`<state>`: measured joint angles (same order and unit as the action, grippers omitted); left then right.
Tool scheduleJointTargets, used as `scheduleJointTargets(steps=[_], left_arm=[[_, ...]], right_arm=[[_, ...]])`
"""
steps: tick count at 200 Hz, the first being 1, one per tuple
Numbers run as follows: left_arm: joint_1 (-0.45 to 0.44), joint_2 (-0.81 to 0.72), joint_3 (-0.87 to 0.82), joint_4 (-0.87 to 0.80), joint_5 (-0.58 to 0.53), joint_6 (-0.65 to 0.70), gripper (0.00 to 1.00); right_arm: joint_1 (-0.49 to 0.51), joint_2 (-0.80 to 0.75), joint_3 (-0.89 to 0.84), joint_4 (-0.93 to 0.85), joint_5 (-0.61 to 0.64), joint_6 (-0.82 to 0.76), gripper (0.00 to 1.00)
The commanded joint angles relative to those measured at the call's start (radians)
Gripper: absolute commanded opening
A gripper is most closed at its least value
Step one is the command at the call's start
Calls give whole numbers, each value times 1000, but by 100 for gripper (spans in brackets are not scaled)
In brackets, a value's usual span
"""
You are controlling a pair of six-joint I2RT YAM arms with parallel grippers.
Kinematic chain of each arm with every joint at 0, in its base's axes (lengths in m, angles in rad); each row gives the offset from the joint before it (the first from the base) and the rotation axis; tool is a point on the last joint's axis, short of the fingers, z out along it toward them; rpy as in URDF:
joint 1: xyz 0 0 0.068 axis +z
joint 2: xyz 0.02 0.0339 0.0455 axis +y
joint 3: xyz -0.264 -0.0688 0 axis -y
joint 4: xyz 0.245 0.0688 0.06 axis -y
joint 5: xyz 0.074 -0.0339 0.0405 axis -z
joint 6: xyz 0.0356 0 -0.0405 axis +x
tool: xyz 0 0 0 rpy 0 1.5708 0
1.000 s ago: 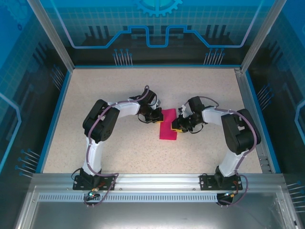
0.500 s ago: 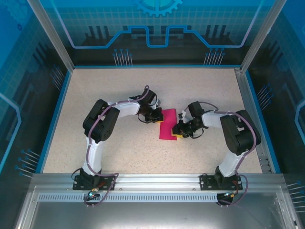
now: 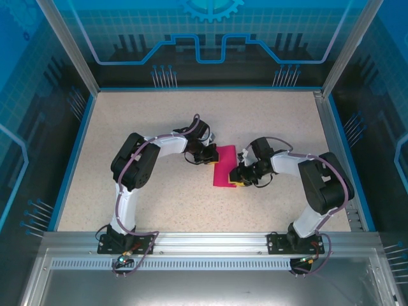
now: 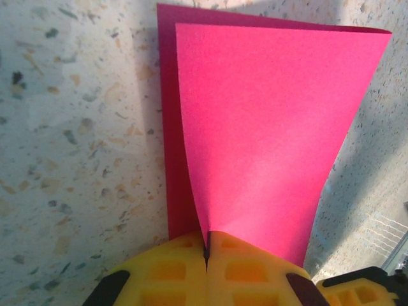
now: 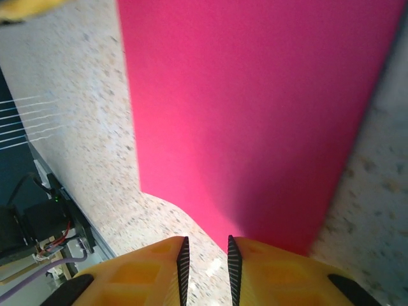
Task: Fold a paper plane with a square sheet of paper (pick it up from the middle)
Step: Fold the square sheet of paper in half at the center of the table.
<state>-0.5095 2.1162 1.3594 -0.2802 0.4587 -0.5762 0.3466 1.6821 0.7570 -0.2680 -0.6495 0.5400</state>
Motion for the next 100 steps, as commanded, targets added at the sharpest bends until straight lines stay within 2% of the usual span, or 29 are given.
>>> scheduleJointTargets(steps=[1, 28, 72, 100], left_arm=[[7, 49, -2, -71, -38, 18, 4], [8, 48, -2, -73, -38, 18, 4], [6, 48, -1, -73, -39, 17, 4], [7, 50, 1, -74, -40, 20, 4]], right_arm=[[12, 32, -30, 17, 16, 13, 25], [13, 41, -38, 25, 21, 20, 25], [13, -44, -20, -10, 10, 21, 25], [-9, -51, 51, -51, 38, 10, 26]])
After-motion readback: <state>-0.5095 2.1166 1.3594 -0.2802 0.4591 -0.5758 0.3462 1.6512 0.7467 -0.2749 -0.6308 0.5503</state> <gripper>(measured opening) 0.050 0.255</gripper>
